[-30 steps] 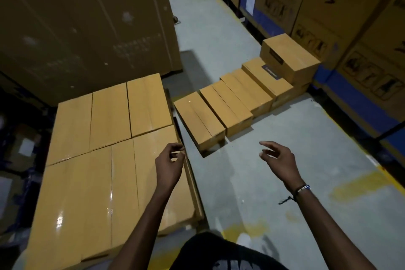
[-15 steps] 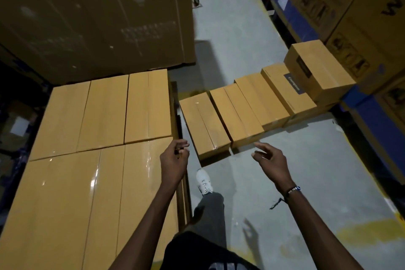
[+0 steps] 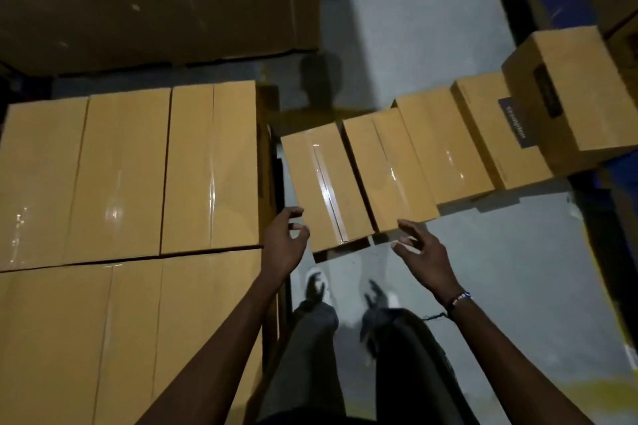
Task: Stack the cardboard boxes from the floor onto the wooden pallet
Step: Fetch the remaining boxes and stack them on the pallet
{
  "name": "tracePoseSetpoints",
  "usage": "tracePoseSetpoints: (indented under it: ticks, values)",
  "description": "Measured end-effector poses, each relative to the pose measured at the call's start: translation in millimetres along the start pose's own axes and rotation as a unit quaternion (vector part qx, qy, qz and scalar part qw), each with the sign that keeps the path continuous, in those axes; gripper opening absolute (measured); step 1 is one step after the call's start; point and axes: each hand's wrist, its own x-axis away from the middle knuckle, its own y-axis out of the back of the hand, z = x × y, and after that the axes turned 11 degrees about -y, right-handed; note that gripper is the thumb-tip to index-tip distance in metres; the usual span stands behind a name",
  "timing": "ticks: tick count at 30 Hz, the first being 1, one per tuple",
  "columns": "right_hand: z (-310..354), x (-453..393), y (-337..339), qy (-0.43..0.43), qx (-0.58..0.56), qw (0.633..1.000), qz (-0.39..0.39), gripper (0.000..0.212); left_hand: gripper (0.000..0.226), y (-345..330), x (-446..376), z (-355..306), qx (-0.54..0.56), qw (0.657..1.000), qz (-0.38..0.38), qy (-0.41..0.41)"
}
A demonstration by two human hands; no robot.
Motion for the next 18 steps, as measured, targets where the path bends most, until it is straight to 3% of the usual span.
tracePoseSetpoints:
  ticks: [12, 18]
  values:
    - [-81, -303, -88, -0.039, 0.123, 0.989, 0.079, 0.076, 0.077, -147, -149, 211, 0.028, 0.988, 0.003, 0.150]
    - [-117, -439, -136, -0.023, 0.147, 0.985, 0.081, 0.078, 0.080, -202, -206, 323, 0.006, 0.989, 0.002, 0.146]
